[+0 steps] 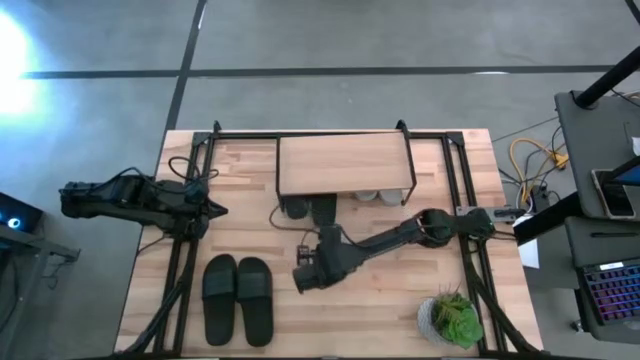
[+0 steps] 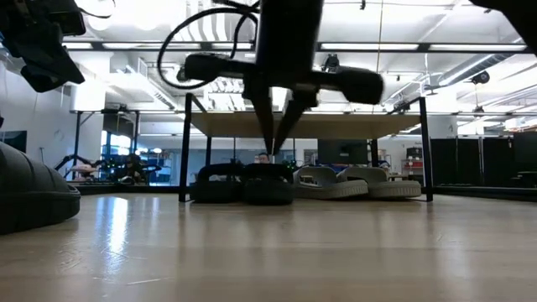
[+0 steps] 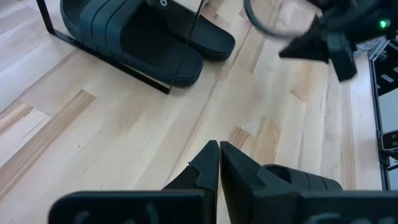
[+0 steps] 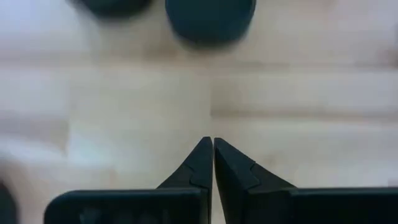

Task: Pick and place slides into the shelf
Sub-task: Adjust the slides under the shelf

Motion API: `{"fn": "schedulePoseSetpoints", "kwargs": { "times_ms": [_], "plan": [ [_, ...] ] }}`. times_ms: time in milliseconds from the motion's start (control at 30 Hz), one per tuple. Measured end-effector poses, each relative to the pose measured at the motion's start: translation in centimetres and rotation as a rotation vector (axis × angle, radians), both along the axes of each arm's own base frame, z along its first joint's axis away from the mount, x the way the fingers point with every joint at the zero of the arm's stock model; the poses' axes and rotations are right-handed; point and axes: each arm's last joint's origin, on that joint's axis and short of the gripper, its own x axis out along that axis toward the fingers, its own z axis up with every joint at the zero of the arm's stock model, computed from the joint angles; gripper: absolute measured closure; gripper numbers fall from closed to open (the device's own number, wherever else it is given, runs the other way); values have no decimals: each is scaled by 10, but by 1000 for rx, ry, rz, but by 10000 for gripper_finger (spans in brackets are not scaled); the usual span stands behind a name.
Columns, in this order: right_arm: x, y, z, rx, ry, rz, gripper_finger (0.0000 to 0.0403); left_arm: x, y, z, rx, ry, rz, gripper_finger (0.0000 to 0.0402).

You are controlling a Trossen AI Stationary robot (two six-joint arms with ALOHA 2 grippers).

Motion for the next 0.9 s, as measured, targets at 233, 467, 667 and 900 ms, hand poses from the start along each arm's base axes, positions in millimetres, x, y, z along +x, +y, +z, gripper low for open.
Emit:
{"fn": "schedulePoseSetpoints", "kwargs": {
  "times_ms": [233,467,667,900],
  "plan": [
    [7,-6,-43,98,-26,44,394,0,0,0,3,-1,-2,402],
    [-6,-24,-38,52,-102,38,395,0,0,0,-1,-1,-2,402],
    [-41,-44,-36,36,-121,19,395,0,0,0,11,0,3,402],
    [-51,-64,-45,54,-193,84,395,0,1,0,21,0,14,402]
  ]
}}
